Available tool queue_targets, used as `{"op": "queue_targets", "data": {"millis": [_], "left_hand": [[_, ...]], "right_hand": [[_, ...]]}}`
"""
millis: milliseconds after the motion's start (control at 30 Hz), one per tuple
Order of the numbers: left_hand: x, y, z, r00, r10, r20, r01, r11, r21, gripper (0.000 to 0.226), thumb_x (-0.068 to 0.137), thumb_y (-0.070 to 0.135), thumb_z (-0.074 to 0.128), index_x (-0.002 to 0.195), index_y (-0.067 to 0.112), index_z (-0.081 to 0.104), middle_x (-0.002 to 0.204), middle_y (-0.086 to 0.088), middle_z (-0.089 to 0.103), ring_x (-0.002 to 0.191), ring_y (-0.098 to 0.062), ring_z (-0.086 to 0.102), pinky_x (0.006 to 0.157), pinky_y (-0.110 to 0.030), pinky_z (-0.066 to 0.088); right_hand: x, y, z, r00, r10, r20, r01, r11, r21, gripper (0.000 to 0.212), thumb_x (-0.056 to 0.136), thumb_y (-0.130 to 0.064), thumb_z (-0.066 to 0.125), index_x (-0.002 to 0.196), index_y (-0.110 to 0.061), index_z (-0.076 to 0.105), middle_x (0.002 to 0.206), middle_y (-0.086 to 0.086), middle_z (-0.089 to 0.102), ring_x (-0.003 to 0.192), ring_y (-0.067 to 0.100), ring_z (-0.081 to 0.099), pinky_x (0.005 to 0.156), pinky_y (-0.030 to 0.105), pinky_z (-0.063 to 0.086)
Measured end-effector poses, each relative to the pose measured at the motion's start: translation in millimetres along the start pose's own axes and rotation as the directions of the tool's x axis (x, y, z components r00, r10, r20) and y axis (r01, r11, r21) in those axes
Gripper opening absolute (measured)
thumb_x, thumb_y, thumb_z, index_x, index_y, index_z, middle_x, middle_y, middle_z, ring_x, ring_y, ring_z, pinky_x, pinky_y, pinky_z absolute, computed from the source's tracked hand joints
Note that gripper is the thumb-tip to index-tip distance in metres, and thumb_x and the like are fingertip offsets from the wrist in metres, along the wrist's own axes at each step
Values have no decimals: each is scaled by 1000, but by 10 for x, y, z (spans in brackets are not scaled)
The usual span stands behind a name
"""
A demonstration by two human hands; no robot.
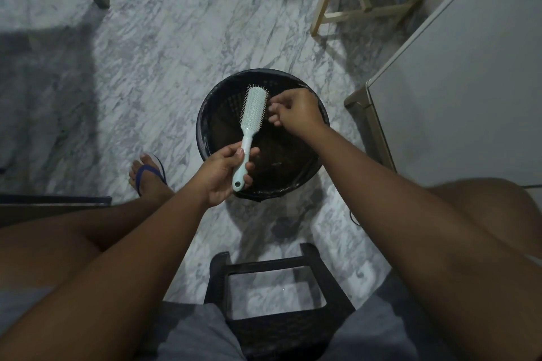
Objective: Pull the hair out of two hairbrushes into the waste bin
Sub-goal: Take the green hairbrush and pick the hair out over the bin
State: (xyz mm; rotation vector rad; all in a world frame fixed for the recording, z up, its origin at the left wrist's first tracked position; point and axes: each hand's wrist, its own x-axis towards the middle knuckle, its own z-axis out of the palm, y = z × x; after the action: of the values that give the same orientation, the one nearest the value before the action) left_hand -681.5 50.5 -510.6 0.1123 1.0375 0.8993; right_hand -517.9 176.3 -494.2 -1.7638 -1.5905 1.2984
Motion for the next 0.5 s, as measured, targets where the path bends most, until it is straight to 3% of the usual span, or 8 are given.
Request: {"op": "queue_targets", "data": {"millis": [67, 167, 233, 300, 400, 500], "left_hand": [[4, 14, -2, 1000, 9, -6, -9, 1000, -17, 33, 103, 12, 45, 135, 8, 50, 114, -6, 69, 71, -13, 55, 52, -26, 46], [15, 22, 10, 1000, 9, -21, -9, 1000, 4, 34, 103, 12, 45, 136, 7, 50, 115, -7, 68, 71, -14, 55, 52, -26, 46], [23, 15, 30, 1000, 10, -17, -9, 1000, 21, 34, 103, 12, 46, 136, 7, 51, 116, -8, 68, 72, -14, 56, 52, -27, 46], [27, 6, 45, 1000, 8, -7, -7, 1000, 25, 34, 103, 12, 46, 136, 8, 52, 117, -8, 67, 73, -14, 56, 53, -27, 46], [25, 4, 26, 1000, -7, 21, 7, 1000, 22, 34, 102, 13, 47, 136, 9, 52, 119, -8, 67, 75, -15, 57, 54, -28, 47], [21, 2, -9, 999, -10, 35, 11, 1000, -15, 34, 103, 12, 45, 136, 9, 51, 118, -8, 67, 73, -14, 56, 53, -27, 47]], "right_hand": [[-20, 68, 1, 995, 91, 38, -91, 996, 7, 23, 98, 0, 50, 114, 1, 65, 105, 20, 72, 75, 22, 71, 67, 34, 63], [-129, 65, 21, 992, 22, 121, -20, 1000, -18, 24, 98, -16, 57, 117, -6, 66, 103, 9, 73, 82, 16, 72, 71, 40, 63], [-186, -4, 32, 990, -46, 135, 54, 997, -56, 40, 82, -40, 76, 108, -11, 70, 93, 1, 73, 81, 9, 72, 69, 29, 63], [-172, -46, 48, 992, -77, 100, 95, 977, -189, 54, 60, -49, 89, 97, -14, 71, 84, -7, 72, 76, 1, 68, 66, 14, 56], [-103, -34, 25, 995, -40, 92, 54, 986, -155, 54, 54, -37, 96, 92, -9, 70, 78, -2, 74, 69, 3, 70, 64, 19, 58], [-97, -56, -38, 984, -30, 173, 38, 998, -46, 30, 75, -17, 86, 95, 0, 71, 78, 12, 75, 67, 15, 73, 64, 28, 61]]}}
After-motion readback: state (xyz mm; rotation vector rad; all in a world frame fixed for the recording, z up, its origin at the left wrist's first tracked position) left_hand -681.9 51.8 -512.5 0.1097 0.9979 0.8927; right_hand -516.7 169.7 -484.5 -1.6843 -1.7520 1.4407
